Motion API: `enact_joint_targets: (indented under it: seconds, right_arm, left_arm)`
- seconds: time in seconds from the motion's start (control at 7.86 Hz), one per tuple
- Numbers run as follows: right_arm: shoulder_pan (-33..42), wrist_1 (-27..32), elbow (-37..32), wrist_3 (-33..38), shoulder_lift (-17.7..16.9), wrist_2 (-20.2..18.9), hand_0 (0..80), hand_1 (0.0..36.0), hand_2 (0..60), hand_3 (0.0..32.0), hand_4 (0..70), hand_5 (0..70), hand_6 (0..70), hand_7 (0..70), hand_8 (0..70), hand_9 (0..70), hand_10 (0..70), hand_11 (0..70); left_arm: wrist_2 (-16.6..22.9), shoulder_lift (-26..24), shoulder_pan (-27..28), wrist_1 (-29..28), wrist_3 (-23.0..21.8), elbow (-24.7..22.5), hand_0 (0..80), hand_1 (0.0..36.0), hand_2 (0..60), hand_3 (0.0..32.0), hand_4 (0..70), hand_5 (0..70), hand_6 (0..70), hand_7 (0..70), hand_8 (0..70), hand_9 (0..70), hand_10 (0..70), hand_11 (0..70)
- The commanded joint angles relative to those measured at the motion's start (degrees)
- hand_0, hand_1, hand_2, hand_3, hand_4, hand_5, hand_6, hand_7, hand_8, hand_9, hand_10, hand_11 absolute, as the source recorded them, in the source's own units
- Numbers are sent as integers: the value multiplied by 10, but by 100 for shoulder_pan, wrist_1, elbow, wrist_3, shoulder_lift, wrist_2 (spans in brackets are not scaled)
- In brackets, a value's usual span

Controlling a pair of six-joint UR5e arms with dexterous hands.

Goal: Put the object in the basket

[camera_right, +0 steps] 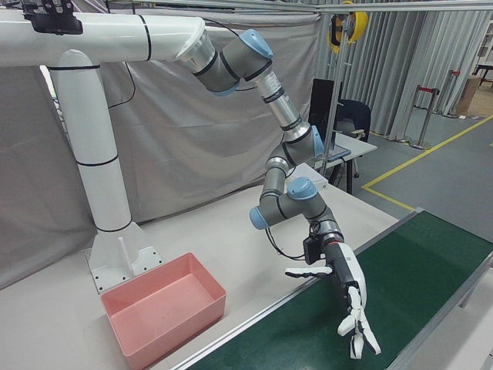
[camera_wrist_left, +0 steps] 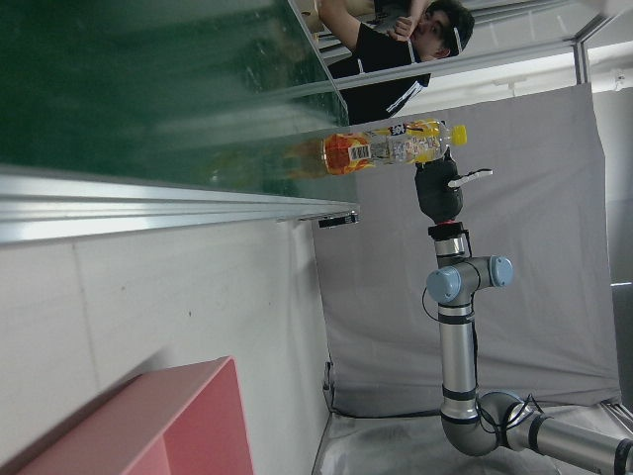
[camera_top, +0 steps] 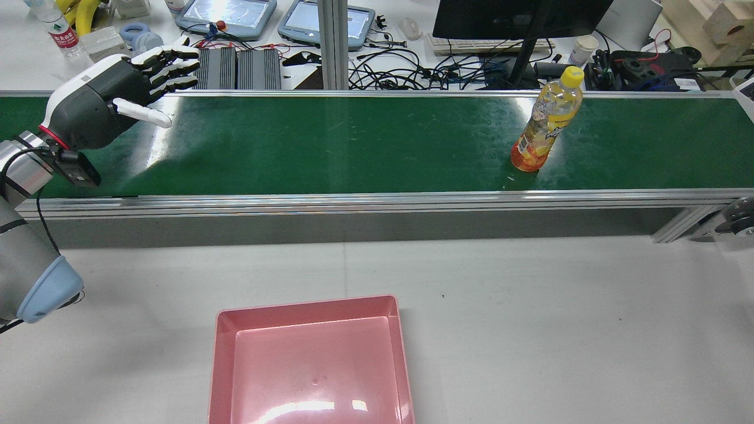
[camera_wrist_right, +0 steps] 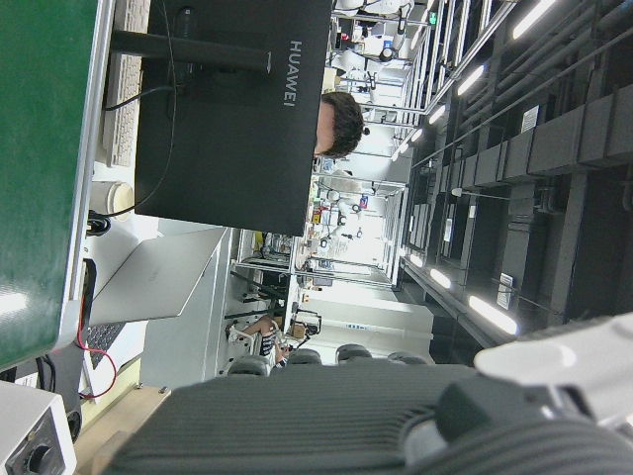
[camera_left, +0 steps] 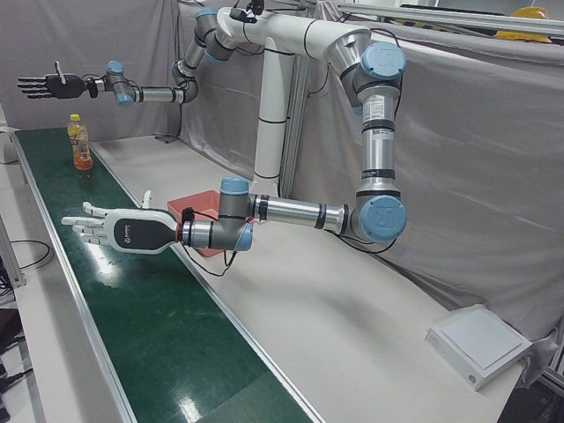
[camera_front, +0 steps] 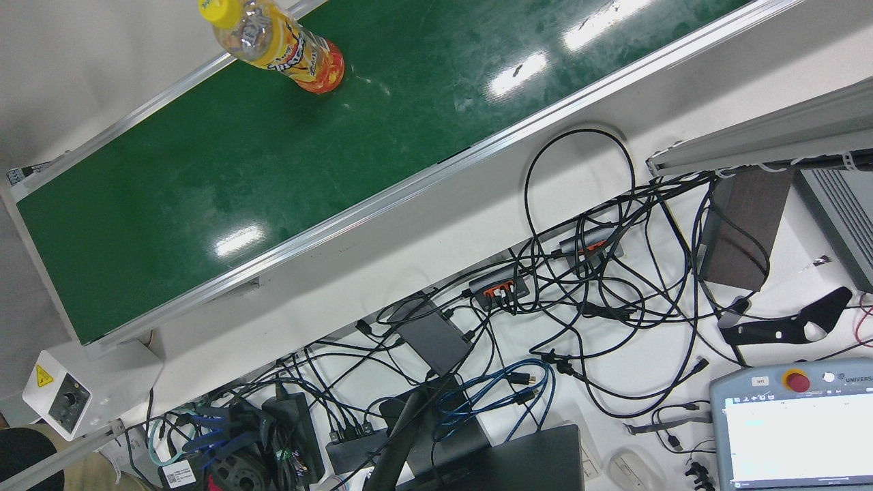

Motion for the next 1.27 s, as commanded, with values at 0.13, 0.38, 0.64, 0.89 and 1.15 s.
enact_joint_targets:
  seconds: [0.13, 0.38, 0.64, 0.89, 1.15]
  right_arm:
    - [0, 0, 0, 5, 0, 0, 0, 0, 0, 0, 0, 0, 0, 0, 0, 0, 0, 0]
    - [0, 0, 0, 5, 0, 0, 0, 0, 0, 0, 0, 0, 0, 0, 0, 0, 0, 0]
    - [0, 0, 0, -3, 0, 0, 0, 0, 0, 0, 0, 0, 0, 0, 0, 0, 0, 0]
    - [0, 0, 0, -3, 0, 0, 0, 0, 0, 0, 0, 0, 0, 0, 0, 0, 0, 0]
    - [0, 0, 0, -3, 0, 0, 0, 0, 0, 0, 0, 0, 0, 0, 0, 0, 0, 0]
  left_arm:
    - [4, 0, 5, 1, -26, 3, 521, 145, 8, 28, 132, 254, 19, 17, 108, 114, 92, 148]
    - [4, 0, 5, 1, -43, -6, 523, 146, 7, 26, 133, 254, 19, 18, 108, 113, 95, 153]
    - [4, 0, 31, 1, -26, -6, 524, 148, 14, 34, 134, 257, 19, 18, 110, 118, 93, 150]
    - [4, 0, 14, 1, -43, -15, 526, 148, 10, 28, 134, 260, 19, 18, 108, 114, 95, 154]
    - [4, 0, 14, 1, -34, -15, 527, 148, 10, 32, 133, 256, 19, 19, 112, 119, 94, 153]
